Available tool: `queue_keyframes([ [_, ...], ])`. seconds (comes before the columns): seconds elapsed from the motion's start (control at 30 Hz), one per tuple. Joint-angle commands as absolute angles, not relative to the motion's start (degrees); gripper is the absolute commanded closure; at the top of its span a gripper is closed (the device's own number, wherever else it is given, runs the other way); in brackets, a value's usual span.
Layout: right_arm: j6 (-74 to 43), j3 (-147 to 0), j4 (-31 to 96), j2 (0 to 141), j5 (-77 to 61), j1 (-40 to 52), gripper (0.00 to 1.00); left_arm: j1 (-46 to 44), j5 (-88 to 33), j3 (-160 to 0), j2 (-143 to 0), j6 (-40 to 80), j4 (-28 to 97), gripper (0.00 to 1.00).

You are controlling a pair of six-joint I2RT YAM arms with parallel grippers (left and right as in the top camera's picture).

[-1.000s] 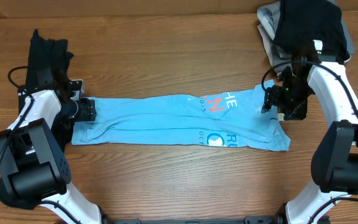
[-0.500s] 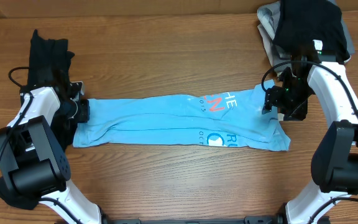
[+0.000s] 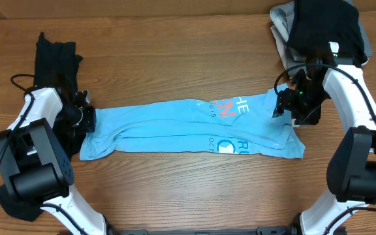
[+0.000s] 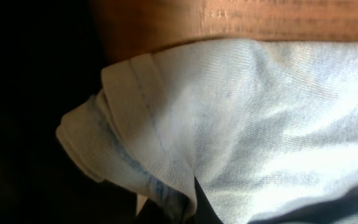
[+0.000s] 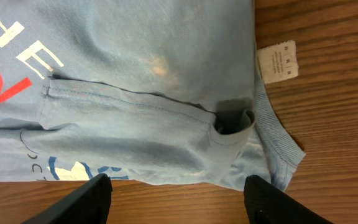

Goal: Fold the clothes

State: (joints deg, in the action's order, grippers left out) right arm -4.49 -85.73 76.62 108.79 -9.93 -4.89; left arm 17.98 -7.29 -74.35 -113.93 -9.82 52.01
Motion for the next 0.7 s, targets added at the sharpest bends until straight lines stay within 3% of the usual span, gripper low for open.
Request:
queue_keyframes([
  [0.0, -4.7, -87.0, 76.5, 106.7, -10.6, -5.1, 0.28, 17.6, -8.4, -77.2, -116.0, -8.7, 55.0, 0.96],
  [0.07, -4.7, -87.0, 76.5, 106.7, -10.6, -5.1, 0.28, 17.6, -8.4, -78.4, -116.0, -8.8, 55.7, 0.95],
  [0.13, -4.7, -87.0, 76.5, 106.7, -10.6, -5.1, 0.27, 17.6, -8.6, -78.8, -116.0, -8.8, 55.5, 0.75],
  [0.17, -4.7, -87.0, 76.3, 106.7, -10.6, -5.1, 0.27, 17.6, -8.7, -78.9, -116.0, -9.0, 55.4, 0.72],
  [0.23, -4.7, -87.0, 76.3, 106.7, -10.6, -5.1, 0.27, 17.5, -8.7, -78.9, -116.0, -9.2, 55.3, 0.76],
  [0.3, -4.7, -87.0, 76.3, 106.7, -10.6, -5.1, 0.26, 17.1, -8.7, -78.9, -116.0, -9.2, 55.2, 0.95],
  [0.67, -4.7, -87.0, 76.5, 106.7, -10.6, -5.1, 0.25, 16.9, -7.5, -76.4, -116.0, -9.2, 55.1, 0.96],
])
